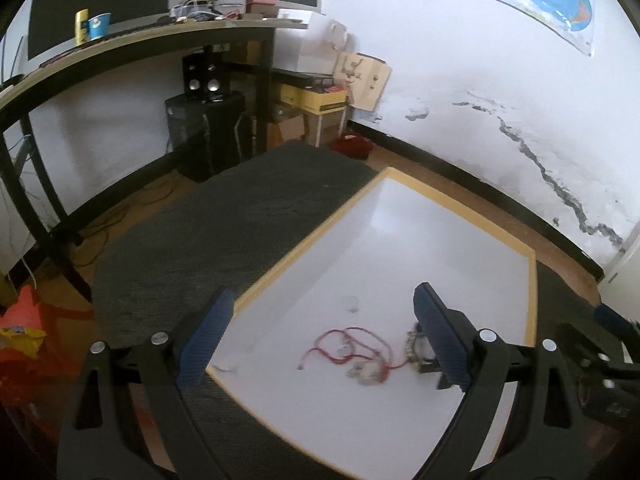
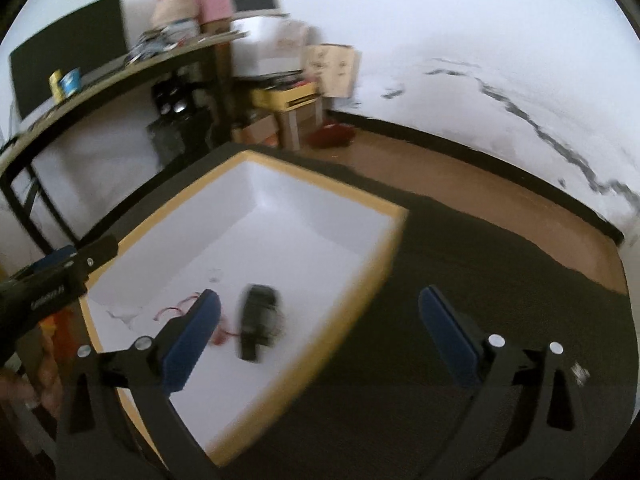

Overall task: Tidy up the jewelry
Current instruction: 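Move both open tools back toward the bracelet and chain on the rug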

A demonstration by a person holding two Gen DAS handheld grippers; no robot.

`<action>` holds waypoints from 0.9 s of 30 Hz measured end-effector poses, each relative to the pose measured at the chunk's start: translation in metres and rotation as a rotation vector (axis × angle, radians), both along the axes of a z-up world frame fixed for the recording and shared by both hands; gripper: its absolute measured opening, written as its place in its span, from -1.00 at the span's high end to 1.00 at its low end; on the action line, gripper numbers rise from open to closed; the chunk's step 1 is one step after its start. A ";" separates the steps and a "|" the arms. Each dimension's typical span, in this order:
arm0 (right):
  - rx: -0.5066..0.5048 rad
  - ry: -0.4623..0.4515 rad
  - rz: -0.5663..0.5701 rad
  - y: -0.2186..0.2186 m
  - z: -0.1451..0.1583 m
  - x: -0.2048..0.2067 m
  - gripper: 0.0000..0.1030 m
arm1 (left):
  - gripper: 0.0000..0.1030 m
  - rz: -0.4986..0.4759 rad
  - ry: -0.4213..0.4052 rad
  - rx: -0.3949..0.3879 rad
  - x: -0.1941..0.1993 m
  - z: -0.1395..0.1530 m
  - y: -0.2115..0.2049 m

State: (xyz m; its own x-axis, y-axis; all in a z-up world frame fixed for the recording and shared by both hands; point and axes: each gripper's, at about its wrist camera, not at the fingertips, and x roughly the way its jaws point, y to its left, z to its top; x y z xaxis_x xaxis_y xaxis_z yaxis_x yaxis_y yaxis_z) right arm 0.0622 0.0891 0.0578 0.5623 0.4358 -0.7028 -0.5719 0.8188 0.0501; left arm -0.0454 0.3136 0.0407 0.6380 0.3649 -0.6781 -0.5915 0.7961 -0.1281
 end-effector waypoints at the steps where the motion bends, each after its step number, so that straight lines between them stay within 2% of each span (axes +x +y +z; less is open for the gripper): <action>1: 0.004 0.001 -0.037 -0.020 0.002 0.001 -0.87 | -0.73 -0.010 -0.006 0.000 0.004 0.002 -0.007; 5: -0.003 -0.002 -0.157 -0.091 -0.001 0.000 -0.87 | -0.74 -0.073 -0.020 0.002 0.020 0.008 -0.041; 9: -0.024 0.000 -0.262 -0.161 -0.012 -0.008 -0.87 | -0.79 -0.162 -0.037 0.016 0.043 0.014 -0.096; 14: -0.009 0.007 -0.463 -0.277 -0.024 -0.015 -0.87 | -0.81 -0.334 -0.010 0.063 0.078 0.008 -0.187; 18: 0.011 0.008 -0.583 -0.351 -0.033 -0.017 -0.87 | -0.81 -0.472 0.037 0.106 0.098 -0.011 -0.264; 22: 0.030 0.012 -0.645 -0.393 -0.049 -0.018 -0.87 | -0.81 -0.576 0.077 0.137 0.108 -0.036 -0.326; 24: 0.021 0.076 -0.667 -0.405 -0.058 -0.007 -0.87 | -0.81 -0.620 0.099 0.151 0.111 -0.047 -0.348; 26: 0.055 0.064 -0.660 -0.412 -0.056 -0.004 -0.87 | -0.81 -0.642 0.110 0.160 0.113 -0.057 -0.364; 27: 0.037 0.051 -0.667 -0.414 -0.055 -0.002 -0.87 | -0.81 -0.648 0.115 0.160 0.114 -0.061 -0.371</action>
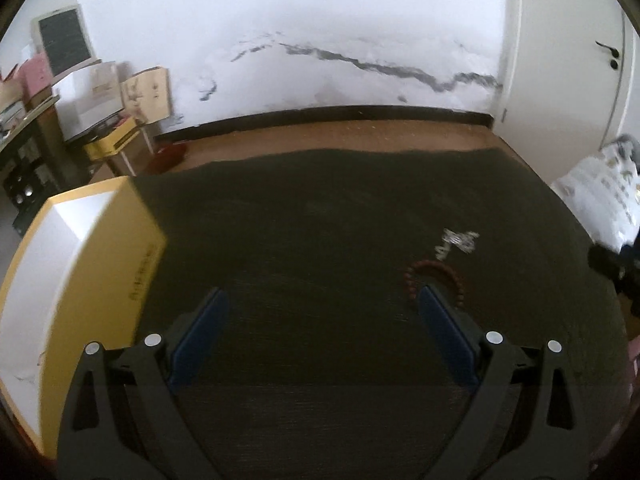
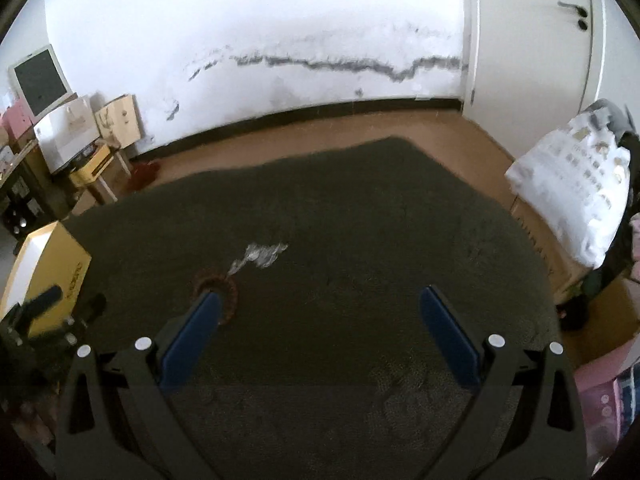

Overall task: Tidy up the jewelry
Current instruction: 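Move both open tools back toward the bracelet and chain on the rug, then lower the left tool onto the brown bead bracelet and close on it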

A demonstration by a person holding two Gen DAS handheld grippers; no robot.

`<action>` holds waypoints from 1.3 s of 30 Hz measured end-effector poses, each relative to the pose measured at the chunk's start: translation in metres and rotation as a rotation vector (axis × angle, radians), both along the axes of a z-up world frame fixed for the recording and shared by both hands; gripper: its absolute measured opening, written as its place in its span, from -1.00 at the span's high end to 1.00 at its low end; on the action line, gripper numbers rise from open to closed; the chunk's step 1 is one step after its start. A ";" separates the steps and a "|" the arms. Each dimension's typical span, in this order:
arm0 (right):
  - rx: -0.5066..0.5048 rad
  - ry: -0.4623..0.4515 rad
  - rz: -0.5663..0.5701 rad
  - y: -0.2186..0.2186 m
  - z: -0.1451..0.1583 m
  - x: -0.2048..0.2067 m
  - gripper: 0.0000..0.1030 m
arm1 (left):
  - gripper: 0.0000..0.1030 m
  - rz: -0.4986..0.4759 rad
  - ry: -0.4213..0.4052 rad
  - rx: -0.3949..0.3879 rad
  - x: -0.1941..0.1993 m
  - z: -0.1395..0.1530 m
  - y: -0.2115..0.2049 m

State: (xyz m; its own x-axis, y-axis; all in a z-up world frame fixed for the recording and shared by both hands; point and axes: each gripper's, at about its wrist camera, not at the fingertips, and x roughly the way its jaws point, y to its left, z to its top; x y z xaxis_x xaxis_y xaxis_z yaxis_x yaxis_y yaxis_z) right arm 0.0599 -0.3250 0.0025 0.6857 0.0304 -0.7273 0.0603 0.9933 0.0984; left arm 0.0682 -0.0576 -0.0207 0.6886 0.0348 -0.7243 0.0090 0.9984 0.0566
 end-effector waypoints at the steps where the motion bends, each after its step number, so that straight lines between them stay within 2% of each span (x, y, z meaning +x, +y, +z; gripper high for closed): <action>1: 0.000 0.004 0.004 0.005 0.001 0.004 -0.87 | -0.81 -0.004 0.010 0.004 0.002 -0.005 -0.006; 4: 0.037 0.009 0.017 0.007 0.002 0.008 -0.87 | -0.81 -0.002 0.022 0.014 0.005 -0.013 -0.017; 10: 0.012 0.015 0.047 0.017 0.003 0.010 -0.87 | -0.81 0.002 0.033 0.011 0.015 -0.016 -0.024; 20: 0.002 0.024 0.029 0.015 0.002 0.012 -0.87 | -0.81 -0.018 0.051 -0.002 0.027 -0.019 -0.033; 29: 0.008 0.016 0.005 0.014 0.000 0.015 -0.87 | -0.81 -0.013 0.101 0.008 0.050 -0.055 -0.057; 39: 0.012 0.015 0.005 0.008 0.000 0.015 -0.87 | -0.81 -0.029 0.111 0.020 0.060 -0.075 -0.078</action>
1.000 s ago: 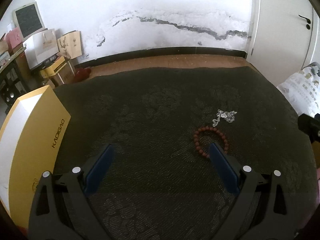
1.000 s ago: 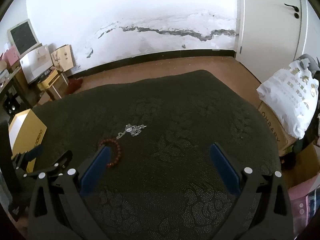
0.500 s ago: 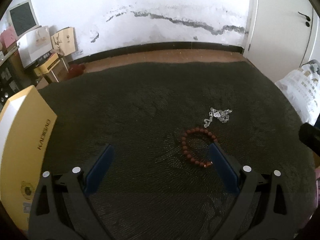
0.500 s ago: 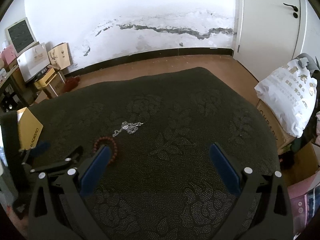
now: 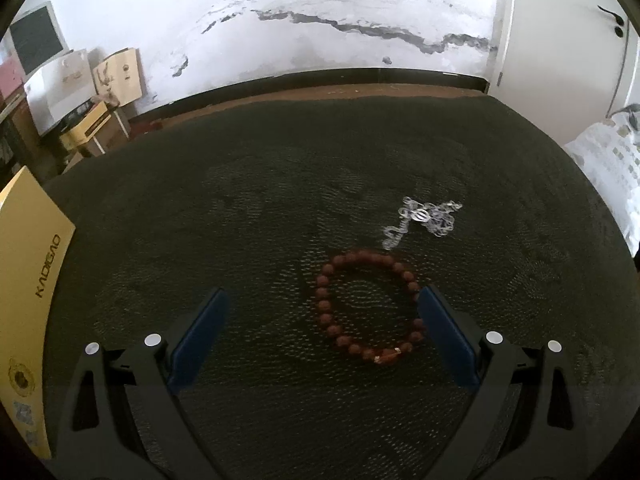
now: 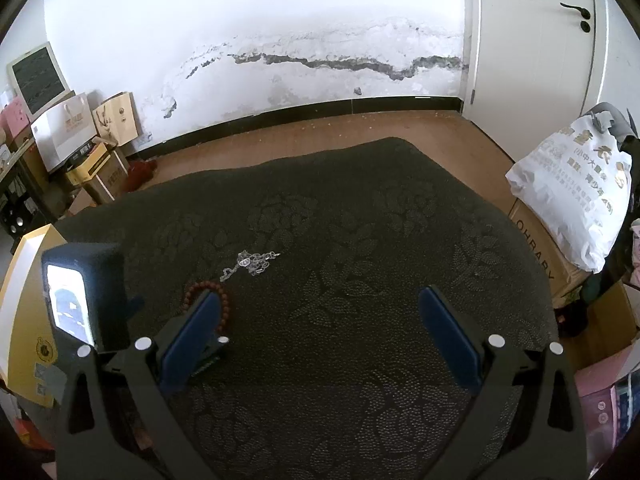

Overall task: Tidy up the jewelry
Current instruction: 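Lower the left tool onto the brown bead bracelet and close on it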

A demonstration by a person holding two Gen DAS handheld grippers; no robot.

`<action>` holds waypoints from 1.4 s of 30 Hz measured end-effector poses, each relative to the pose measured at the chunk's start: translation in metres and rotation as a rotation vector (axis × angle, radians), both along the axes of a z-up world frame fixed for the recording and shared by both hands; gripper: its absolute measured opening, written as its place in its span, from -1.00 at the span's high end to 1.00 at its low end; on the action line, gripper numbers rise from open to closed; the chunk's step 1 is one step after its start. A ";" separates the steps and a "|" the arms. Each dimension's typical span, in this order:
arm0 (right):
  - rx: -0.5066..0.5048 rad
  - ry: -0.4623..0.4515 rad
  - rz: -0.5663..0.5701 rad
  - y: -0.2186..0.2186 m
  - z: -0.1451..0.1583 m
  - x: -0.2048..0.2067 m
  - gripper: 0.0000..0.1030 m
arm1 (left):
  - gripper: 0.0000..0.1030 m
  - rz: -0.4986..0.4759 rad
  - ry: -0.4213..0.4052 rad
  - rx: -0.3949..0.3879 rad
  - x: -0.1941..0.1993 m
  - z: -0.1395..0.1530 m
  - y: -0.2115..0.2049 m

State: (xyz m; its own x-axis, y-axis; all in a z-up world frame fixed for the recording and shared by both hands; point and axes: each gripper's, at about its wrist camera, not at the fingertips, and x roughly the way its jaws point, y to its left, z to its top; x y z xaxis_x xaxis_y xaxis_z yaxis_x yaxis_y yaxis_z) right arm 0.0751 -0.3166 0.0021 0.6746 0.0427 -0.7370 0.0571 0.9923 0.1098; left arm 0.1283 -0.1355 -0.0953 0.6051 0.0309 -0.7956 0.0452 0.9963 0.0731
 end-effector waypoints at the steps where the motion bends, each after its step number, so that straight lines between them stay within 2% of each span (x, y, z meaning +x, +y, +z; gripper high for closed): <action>1: 0.000 -0.001 -0.002 -0.001 0.000 0.000 -0.87 | -0.81 -0.004 0.004 0.002 0.000 -0.003 -0.003; 4: 0.004 0.001 -0.004 -0.002 0.001 0.000 -0.87 | -0.89 -0.003 0.028 0.003 0.001 -0.016 -0.007; 6: 0.003 0.002 -0.003 -0.002 0.001 0.000 -0.87 | -0.89 0.025 0.026 -0.039 0.003 -0.020 -0.002; 11: 0.005 0.003 -0.005 -0.003 0.000 0.000 -0.87 | -0.90 0.013 0.030 -0.029 0.005 -0.022 -0.004; 16: 0.008 0.006 -0.005 -0.004 -0.001 0.001 -0.87 | -0.82 0.004 0.042 -0.030 0.005 -0.022 -0.001; 22: 0.008 0.006 -0.003 -0.002 -0.002 0.002 -0.87 | -0.04 -0.069 0.021 -0.019 -0.003 -0.013 -0.019; 23: 0.009 0.006 -0.002 -0.002 -0.002 0.001 -0.87 | 0.14 -0.079 0.019 -0.017 -0.004 -0.012 -0.021; 24: 0.008 0.005 -0.001 -0.001 -0.002 0.001 -0.87 | 0.57 -0.078 0.013 -0.001 -0.004 -0.010 -0.022; 25: 0.006 0.005 0.001 0.000 -0.002 0.001 -0.87 | 0.71 -0.075 0.013 0.004 -0.004 -0.009 -0.020; 37: 0.003 0.003 0.012 0.005 -0.002 0.006 -0.87 | 0.72 -0.067 0.053 -0.019 -0.006 0.001 0.004; 38: 0.002 0.003 0.013 0.006 -0.003 0.007 -0.87 | 0.86 -0.067 0.047 -0.023 -0.008 0.003 0.004; 40: -0.001 0.002 0.018 0.010 -0.003 0.010 -0.87 | 0.87 -0.070 0.030 -0.015 -0.010 0.011 0.008; 42: -0.006 0.003 0.023 0.014 -0.005 0.012 -0.87 | 0.86 -0.065 0.049 -0.038 -0.009 0.016 0.015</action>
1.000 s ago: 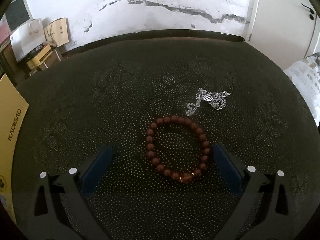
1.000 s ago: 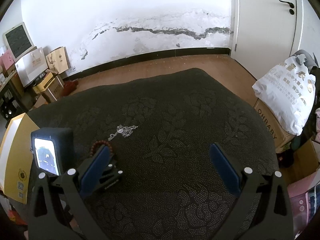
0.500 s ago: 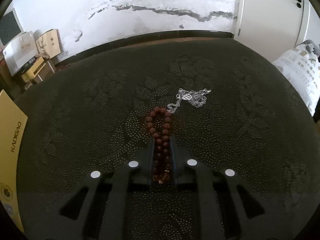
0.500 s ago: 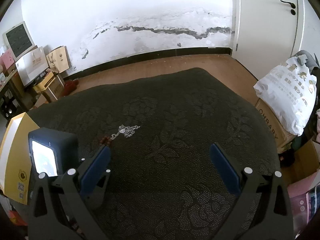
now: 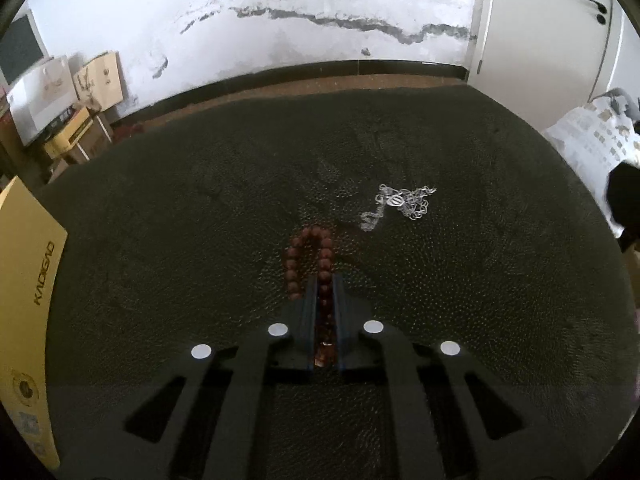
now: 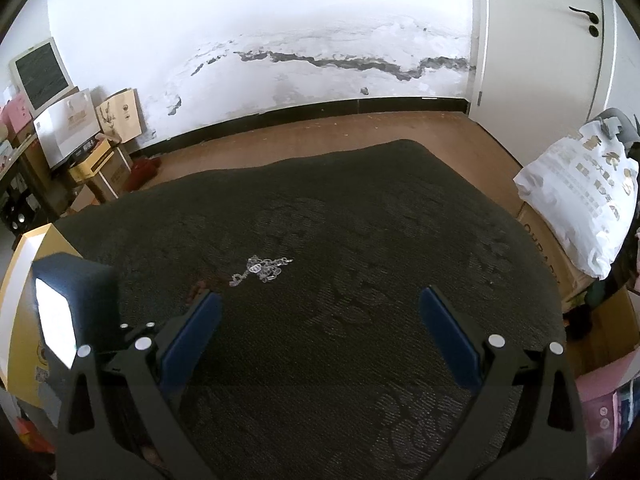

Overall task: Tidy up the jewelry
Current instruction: 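Lower the left tool onto the brown bead bracelet and close on it, then lower the right tool onto the silver chain and close on it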

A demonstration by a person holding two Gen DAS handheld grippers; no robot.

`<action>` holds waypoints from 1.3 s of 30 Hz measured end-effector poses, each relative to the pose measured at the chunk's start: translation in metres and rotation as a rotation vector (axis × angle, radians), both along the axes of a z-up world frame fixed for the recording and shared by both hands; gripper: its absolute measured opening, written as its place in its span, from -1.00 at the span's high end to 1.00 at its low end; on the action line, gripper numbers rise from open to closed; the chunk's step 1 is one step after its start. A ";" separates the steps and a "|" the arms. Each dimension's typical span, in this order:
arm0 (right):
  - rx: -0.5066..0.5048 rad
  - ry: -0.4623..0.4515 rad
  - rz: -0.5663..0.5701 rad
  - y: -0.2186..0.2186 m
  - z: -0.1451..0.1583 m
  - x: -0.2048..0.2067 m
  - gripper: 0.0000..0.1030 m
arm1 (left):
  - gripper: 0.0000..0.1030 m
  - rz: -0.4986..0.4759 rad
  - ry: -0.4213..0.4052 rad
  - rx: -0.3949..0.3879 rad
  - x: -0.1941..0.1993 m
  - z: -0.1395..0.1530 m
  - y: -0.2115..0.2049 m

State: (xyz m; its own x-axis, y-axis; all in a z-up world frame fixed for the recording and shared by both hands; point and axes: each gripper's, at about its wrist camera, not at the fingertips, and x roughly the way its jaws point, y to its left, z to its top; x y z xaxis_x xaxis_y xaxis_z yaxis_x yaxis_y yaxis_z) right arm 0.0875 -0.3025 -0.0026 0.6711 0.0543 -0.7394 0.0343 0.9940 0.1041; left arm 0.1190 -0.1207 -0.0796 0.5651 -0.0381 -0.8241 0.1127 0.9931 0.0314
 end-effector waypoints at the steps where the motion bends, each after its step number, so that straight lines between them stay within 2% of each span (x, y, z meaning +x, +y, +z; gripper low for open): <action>1: -0.002 0.000 0.001 0.002 0.000 0.001 -0.87 | 0.86 0.002 0.005 -0.006 -0.001 0.000 0.001; 7: -0.014 0.003 0.001 0.009 -0.002 0.009 -0.87 | 0.87 0.020 -0.015 -0.014 -0.006 0.014 0.025; 13: -0.031 0.024 -0.001 0.014 -0.010 0.023 -0.87 | 0.87 0.035 -0.067 -0.033 -0.026 0.051 0.068; 19: -0.124 0.096 0.090 0.044 -0.039 0.049 -0.87 | 0.87 0.048 -0.097 -0.057 -0.044 0.075 0.104; 25: -0.167 0.175 0.179 0.061 -0.086 0.076 -0.87 | 0.87 0.049 -0.091 -0.084 -0.046 0.077 0.115; 28: -0.119 0.183 0.158 0.060 -0.100 0.087 -0.87 | 0.87 0.052 -0.087 -0.099 -0.045 0.079 0.121; 35: -0.098 0.110 0.133 0.067 -0.107 0.097 -0.89 | 0.87 0.071 -0.086 -0.130 -0.046 0.081 0.130; 36: -0.096 0.110 0.136 0.067 -0.107 0.098 -0.85 | 0.87 0.073 -0.083 -0.136 -0.047 0.081 0.133; 39: -0.093 0.092 0.146 0.063 -0.103 0.099 -0.34 | 0.87 0.076 -0.075 -0.152 -0.047 0.081 0.137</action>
